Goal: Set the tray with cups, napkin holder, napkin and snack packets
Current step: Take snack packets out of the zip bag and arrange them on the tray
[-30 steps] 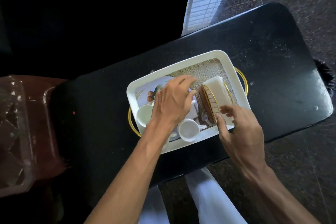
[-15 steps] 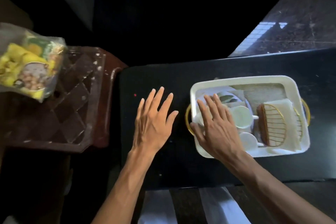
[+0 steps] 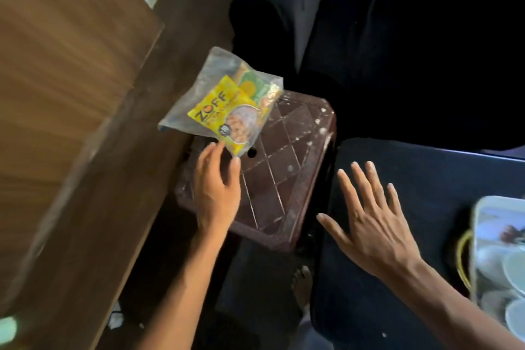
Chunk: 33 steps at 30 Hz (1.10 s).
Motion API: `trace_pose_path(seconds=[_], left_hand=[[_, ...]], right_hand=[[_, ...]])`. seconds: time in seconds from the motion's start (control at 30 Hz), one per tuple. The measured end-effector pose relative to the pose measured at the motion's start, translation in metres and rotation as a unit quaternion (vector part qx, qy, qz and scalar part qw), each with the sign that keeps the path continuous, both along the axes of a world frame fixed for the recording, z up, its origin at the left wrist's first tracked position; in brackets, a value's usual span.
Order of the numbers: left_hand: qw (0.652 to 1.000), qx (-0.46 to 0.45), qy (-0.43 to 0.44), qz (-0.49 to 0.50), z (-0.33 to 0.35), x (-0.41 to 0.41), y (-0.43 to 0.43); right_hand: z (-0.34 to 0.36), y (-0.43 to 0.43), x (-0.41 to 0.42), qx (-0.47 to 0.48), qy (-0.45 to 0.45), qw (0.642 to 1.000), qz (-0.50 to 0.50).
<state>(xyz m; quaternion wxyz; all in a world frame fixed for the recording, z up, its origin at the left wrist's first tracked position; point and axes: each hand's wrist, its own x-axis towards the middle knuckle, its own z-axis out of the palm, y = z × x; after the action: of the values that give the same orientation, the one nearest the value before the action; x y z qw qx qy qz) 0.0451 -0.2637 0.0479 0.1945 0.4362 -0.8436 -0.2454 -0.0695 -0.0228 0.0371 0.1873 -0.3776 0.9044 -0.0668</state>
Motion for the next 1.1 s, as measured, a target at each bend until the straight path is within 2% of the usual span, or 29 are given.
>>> trace_pose_path(seconds=[0.07,0.17,0.23,0.33,0.43,0.5,0.6,0.7,0.73,0.8,0.87,0.97,1.03,1.1], left_hand=[[0.985,0.112,0.053,0.121,-0.004,-0.002,-0.039],[0.902,0.283,0.176,0.275,-0.012,-0.014,-0.098],[0.851,0.366,0.233,0.297,-0.019,-0.025,-0.131],[0.834,0.398,0.241,0.297,-0.031,-0.042,-0.162],[0.842,0.340,0.265,0.323,-0.035,-0.054,-0.173],[0.876,0.274,0.254,0.306,-0.027,-0.058,-0.169],[0.911,0.241,0.271,0.195,0.001,-0.062,-0.147],[0.964,0.109,0.236,0.051,0.042,-0.066,-0.105],[0.972,0.067,0.226,-0.008,0.054,-0.067,-0.089],[0.979,-0.011,0.174,-0.103,0.082,-0.068,-0.058],[0.959,-0.135,0.144,-0.201,0.112,-0.067,-0.031],[0.896,-0.270,0.125,-0.331,0.167,-0.055,0.007],[0.867,-0.317,0.085,-0.376,0.198,-0.044,0.034],[0.849,-0.335,0.066,-0.402,0.219,-0.032,0.065]], right_hand=[[0.002,-0.026,0.005,-0.009,0.002,1.000,0.007],[0.002,-0.057,0.014,-0.015,0.001,1.000,0.015],[-0.001,-0.072,0.018,-0.018,0.000,1.000,0.015],[-0.005,-0.087,0.022,-0.014,-0.003,1.000,0.024],[-0.001,-0.090,0.025,-0.022,0.003,0.999,0.026],[0.007,-0.088,0.025,-0.043,0.003,0.999,0.015],[0.029,-0.081,0.022,-0.097,0.011,0.995,-0.016],[0.060,-0.068,0.018,-0.204,0.010,0.975,-0.083],[0.073,-0.063,0.016,-0.249,-0.007,0.961,-0.124],[0.102,-0.055,0.009,-0.346,-0.081,0.908,-0.222],[0.134,-0.048,0.000,-0.414,-0.185,0.834,-0.314],[0.185,-0.029,-0.013,-0.476,-0.293,0.732,-0.389],[0.221,-0.009,-0.018,-0.486,-0.338,0.687,-0.421],[0.248,0.016,-0.020,-0.486,-0.353,0.659,-0.452]])
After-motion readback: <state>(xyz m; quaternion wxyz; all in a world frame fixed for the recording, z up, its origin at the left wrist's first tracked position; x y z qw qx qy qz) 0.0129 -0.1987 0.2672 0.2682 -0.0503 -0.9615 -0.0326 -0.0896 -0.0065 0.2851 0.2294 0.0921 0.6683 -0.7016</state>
